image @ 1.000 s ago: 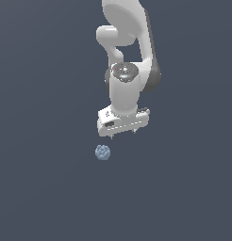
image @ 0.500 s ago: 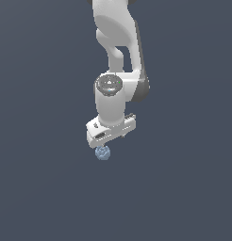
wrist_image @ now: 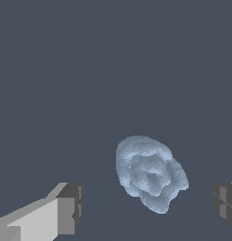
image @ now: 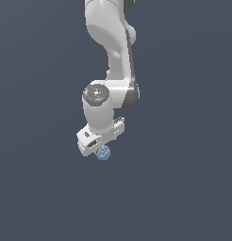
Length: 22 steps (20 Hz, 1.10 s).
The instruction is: Pick up the object and move it to a goal position.
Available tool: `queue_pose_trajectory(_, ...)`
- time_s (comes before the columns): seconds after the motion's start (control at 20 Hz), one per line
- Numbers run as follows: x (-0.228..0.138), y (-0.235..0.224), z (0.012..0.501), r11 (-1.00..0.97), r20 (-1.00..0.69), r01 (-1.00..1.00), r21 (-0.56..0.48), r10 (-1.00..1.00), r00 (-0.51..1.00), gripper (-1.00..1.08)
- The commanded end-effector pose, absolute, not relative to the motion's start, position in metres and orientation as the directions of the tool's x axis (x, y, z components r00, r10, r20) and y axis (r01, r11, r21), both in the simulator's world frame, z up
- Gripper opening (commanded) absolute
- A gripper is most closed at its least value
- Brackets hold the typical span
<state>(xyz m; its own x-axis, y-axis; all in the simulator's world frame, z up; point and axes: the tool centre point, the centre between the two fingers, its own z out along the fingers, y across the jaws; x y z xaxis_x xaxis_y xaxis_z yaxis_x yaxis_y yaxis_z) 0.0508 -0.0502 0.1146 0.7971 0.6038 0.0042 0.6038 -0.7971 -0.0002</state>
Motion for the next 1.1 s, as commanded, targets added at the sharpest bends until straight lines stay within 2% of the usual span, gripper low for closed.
queue_pose_trajectory(0.0,0.053,-0.056,0.111,-0.779,0.003,0.626,0.0,0.626,0.779,1.0)
queue_pose_trajectory(0.6,0.054,-0.064,0.104,-0.76,0.0,0.65,0.0,0.65,0.76,1.0)
queue_pose_trajectory(1.05,0.053,-0.064,0.063,-0.758,0.0,0.653,0.0,0.653,0.758,1.0)
